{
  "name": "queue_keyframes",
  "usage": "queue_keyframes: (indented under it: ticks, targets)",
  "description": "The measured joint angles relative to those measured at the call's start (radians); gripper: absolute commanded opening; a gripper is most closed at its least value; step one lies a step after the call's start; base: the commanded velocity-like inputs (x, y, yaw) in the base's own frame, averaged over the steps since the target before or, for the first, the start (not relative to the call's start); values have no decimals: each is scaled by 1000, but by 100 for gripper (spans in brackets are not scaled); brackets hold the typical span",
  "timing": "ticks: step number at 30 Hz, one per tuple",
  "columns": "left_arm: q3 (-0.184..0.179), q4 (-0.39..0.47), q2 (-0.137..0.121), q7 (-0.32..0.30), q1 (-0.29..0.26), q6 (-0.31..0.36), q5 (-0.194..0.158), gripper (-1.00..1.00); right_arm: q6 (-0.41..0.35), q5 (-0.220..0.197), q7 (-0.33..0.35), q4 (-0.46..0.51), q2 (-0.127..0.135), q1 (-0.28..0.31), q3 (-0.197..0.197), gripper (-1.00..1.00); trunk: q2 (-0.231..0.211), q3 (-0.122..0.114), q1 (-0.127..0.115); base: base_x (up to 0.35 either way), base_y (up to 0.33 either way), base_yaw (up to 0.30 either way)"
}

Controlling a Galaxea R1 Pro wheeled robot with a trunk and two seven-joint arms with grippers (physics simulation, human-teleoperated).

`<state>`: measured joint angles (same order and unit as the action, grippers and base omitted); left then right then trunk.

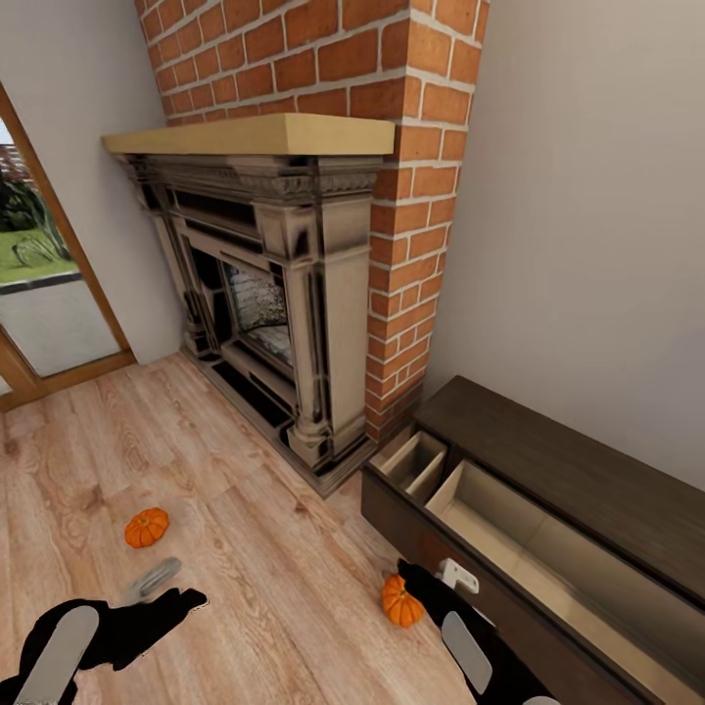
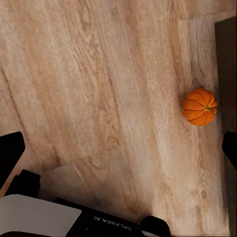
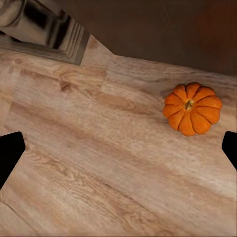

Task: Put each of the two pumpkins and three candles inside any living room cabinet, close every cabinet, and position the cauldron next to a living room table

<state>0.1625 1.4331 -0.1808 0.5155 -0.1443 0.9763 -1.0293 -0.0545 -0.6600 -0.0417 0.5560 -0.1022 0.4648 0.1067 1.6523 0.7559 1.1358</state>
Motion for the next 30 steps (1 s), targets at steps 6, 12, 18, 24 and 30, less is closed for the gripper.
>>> queue_keyframes:
  ticks: [6,12,18,24,30]
  targets:
    - [65,0,-61,-170,-4,58,-2,100,13,-10,12,0,-9,0,2,100,42,19,23,0,0,0]
    - [71,0,-144,-244,-5,65,-123,100,15,-46,15,1,-10,-3,-11,100,84,38,46,0,0,0]
    - [71,0,-175,-250,-5,66,-166,100,16,-181,23,-47,-5,-5,-24,100,126,56,69,0,0,0]
    - [71,0,-210,-251,-5,67,-199,100,17,-202,226,-92,-9,-15,-24,100,168,75,92,-73,46,0]
    - [68,-2,-217,-251,-4,67,-224,100,16,-202,296,-102,-4,-57,-29,100,210,94,115,-183,127,0]
